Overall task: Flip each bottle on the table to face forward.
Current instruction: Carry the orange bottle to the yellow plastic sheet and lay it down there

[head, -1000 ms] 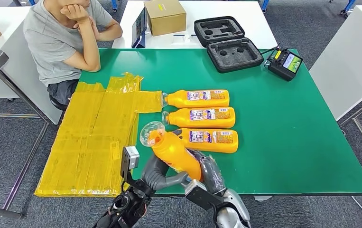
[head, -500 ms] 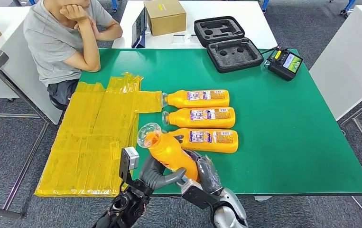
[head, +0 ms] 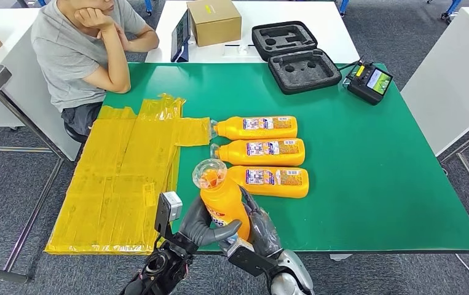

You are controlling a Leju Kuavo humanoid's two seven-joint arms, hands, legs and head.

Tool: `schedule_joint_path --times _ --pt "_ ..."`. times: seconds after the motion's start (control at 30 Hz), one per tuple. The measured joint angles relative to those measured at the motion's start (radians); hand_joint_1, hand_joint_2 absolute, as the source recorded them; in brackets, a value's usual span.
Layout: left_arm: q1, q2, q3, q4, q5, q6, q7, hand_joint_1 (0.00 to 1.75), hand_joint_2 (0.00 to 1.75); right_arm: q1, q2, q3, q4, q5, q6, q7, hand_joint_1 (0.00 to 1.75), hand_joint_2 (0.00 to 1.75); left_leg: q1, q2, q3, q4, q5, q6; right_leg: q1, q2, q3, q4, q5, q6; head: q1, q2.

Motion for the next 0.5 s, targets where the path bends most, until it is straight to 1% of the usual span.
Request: schedule_joint_path --times 0.3,0.5 --pt "0.001 0.005 0.005 0.0 0.0 0.002 0.0 1.74 1.75 -0.003 0.0 0.013 0.025 -0.011 -0.003 -0.001 0.0 1.75 0.0 0.0 0.0 0.0 0.0 0.0 0.0 0.0 0.0 0.0 0.0 0.0 0.0 0.0" --pt "0.001 0.005 0.012 -0.001 -0.003 0.015 -0.004 1.64 1.75 -0.005 0.0 0.018 0.034 -0.013 -0.003 0.0 0.0 1.75 0.0 0.0 0.0 0.0 0.0 0.0 0.0 0.0 0.0 0.0 0.0 0.0 0.0 0.0"
